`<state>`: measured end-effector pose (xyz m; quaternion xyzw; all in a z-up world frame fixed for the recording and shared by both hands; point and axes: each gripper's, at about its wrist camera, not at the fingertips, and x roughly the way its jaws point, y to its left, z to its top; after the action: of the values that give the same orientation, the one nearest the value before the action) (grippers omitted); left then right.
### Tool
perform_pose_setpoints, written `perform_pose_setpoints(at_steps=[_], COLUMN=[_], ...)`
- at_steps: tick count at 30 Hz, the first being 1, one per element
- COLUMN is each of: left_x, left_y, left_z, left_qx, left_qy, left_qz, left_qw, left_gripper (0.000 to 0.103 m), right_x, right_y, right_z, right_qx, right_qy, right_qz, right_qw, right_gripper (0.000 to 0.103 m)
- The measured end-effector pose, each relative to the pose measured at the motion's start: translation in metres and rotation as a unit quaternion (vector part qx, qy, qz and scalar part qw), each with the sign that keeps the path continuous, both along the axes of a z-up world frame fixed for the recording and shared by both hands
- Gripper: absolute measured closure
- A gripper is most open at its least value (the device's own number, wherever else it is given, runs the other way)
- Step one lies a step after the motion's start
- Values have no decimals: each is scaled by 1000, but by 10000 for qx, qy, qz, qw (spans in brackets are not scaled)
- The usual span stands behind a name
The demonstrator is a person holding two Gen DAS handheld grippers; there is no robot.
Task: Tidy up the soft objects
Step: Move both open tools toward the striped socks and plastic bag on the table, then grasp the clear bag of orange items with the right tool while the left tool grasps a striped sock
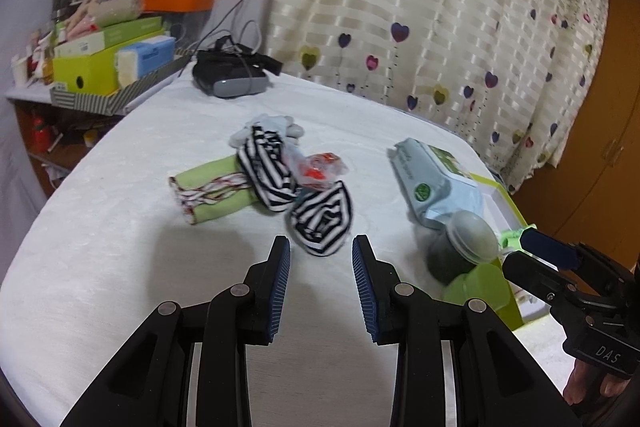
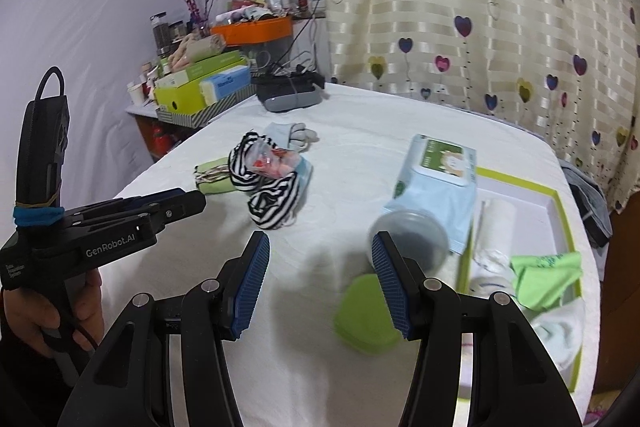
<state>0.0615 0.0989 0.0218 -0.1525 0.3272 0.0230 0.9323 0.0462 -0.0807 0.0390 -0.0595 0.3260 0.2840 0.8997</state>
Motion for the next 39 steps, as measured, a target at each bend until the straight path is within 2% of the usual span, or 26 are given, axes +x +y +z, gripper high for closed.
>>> perform_pose_setpoints(at_steps=[20,23,38,39], left_x=[11,13,26,27], left_y=[60,66,80,80], left_z=[-19,-23,-34,-35], left_qx=[-304,-377,-626,-640], left_qy=[85,84,110,119], left_qz=[338,357,229,216], left_qw=[9989,9986,9977,9976], left_gripper=[68,65,63,63], right_x=[51,66,132,133], right_y=[78,91,126,127], right_z=[-12,-16,-50,-51], right_qx=[75,81,53,82], right_qy=[339,455,1029,1054], right_qz=[297,262,-167,-150], right_qw=[9990,9986,9945,9943], right_gripper=[48,48,48,55])
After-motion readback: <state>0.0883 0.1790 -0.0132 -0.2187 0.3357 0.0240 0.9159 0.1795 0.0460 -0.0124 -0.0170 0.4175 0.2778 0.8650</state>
